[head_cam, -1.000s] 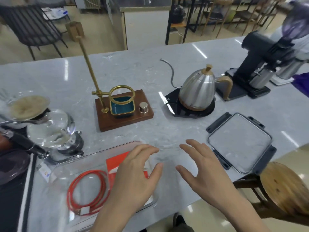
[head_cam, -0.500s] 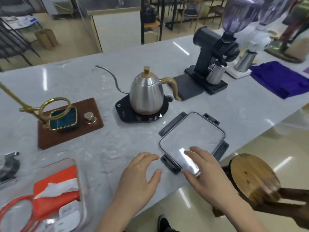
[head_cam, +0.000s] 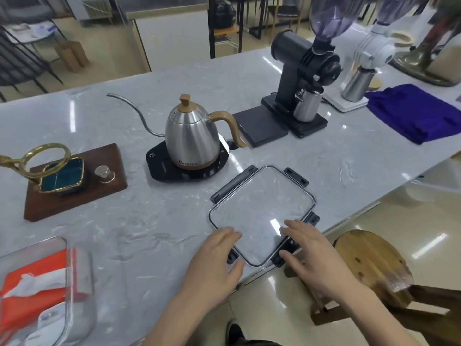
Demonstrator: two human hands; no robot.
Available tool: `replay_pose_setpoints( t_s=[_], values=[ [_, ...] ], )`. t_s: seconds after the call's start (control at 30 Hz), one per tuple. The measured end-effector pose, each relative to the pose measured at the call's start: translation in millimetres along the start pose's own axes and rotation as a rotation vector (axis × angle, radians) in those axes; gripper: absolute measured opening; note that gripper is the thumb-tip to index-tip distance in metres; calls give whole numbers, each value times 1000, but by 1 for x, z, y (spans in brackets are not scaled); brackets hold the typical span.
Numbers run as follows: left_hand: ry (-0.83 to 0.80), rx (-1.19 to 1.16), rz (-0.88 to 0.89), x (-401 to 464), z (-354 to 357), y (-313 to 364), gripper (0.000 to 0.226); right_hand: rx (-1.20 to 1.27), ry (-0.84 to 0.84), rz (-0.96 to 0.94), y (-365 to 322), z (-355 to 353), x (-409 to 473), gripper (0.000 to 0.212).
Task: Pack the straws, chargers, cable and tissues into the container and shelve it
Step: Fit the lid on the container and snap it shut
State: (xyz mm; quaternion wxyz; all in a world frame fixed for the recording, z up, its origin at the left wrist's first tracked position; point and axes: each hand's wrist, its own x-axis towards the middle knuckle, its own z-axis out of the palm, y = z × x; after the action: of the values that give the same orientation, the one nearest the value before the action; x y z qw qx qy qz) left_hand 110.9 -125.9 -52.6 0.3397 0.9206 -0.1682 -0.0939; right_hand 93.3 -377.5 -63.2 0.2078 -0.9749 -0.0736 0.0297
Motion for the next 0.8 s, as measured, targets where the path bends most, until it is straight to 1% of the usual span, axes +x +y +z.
replay_pose_setpoints(
  t_s=[0.13,0.23,0.33,0.43,0.6,0.8],
  values=[
    [-32,89,32,6,19,-4,57,14,8,-51,16,10,4,58],
    [-7,152,39,6,29,-7,56,69,28,-52,25,20,6,57],
    [36,132,37,6,33,-9,54,127,76,-57,29,26,8,51],
    [48,95,28,6,35,-12,54,171,100,-68,33,29,8,49],
    [48,40,4,6,36,-14,54,237,72,-70,35,28,10,47],
    [45,66,7,6,39,-16,56,310,49,-28,31,26,15,48]
  ],
)
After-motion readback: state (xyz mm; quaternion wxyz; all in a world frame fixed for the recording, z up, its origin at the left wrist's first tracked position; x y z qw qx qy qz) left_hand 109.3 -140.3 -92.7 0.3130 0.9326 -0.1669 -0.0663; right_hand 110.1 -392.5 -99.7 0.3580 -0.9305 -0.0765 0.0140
